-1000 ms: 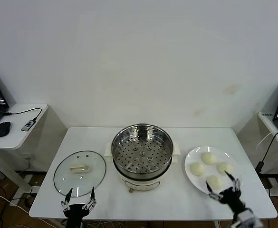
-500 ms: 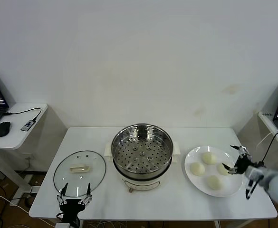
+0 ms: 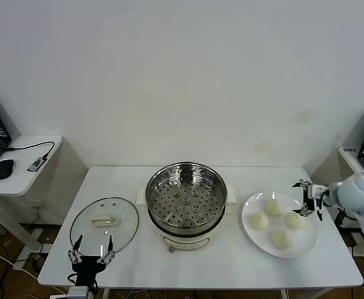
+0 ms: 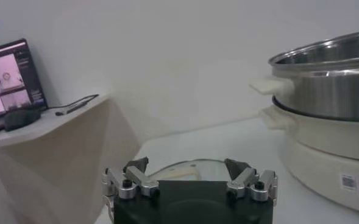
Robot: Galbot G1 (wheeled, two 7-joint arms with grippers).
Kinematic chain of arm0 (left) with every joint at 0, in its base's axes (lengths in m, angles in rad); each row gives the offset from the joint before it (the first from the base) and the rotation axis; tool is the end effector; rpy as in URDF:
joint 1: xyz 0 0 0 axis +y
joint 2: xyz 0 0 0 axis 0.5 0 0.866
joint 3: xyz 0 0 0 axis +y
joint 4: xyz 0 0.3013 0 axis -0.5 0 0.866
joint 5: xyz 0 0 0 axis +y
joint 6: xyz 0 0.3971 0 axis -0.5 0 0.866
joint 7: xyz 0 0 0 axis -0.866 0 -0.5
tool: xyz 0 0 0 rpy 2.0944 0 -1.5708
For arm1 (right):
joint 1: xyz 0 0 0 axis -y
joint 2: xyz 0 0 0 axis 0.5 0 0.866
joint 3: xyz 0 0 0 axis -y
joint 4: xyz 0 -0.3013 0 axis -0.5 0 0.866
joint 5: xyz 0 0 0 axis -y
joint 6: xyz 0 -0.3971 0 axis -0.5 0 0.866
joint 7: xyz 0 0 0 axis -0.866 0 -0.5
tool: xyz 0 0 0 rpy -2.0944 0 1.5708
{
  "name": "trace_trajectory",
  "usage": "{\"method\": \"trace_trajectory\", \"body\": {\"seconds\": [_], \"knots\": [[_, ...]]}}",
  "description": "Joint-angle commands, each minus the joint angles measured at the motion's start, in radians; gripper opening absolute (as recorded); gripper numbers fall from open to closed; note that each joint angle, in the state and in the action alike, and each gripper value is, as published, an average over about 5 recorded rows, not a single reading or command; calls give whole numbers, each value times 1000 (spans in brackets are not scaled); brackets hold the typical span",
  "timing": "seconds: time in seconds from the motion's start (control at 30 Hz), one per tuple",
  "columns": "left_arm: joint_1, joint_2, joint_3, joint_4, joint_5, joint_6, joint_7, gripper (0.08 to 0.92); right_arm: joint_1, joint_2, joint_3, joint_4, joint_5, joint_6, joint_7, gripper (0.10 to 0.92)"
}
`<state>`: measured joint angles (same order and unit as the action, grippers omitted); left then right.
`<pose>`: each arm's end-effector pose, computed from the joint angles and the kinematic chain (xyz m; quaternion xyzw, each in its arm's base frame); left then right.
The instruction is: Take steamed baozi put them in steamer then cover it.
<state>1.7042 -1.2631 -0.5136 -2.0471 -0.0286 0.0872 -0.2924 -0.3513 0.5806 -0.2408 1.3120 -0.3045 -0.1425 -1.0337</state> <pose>0.2094 0.0328 -0.3063 0.0636 -0.9821 -0.1345 0.1157 0.4968 -0.1912 -0.1625 0.4018 -0.6261 0.5626 0.3606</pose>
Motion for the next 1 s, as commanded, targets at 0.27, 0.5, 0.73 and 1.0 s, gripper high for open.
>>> {"method": "trace_trajectory", "body": {"seconds": [0.27,0.5,0.73,1.0], "knots": [[-10,6,-13,7,10,8,0,823,262,137,-301,-229,-20,29,-100,823],[-13,10,-21,8,10,8,0,823,225,178,-294,-266,-68,31,-90,823],[-17,12,-24,10,9,6,0,823,188,208,-266,-288,-57,33,-47,823],[-14,12,-30,12,13,-3,0,823,156,239,-236,-317,-104,34,-21,823]]}}
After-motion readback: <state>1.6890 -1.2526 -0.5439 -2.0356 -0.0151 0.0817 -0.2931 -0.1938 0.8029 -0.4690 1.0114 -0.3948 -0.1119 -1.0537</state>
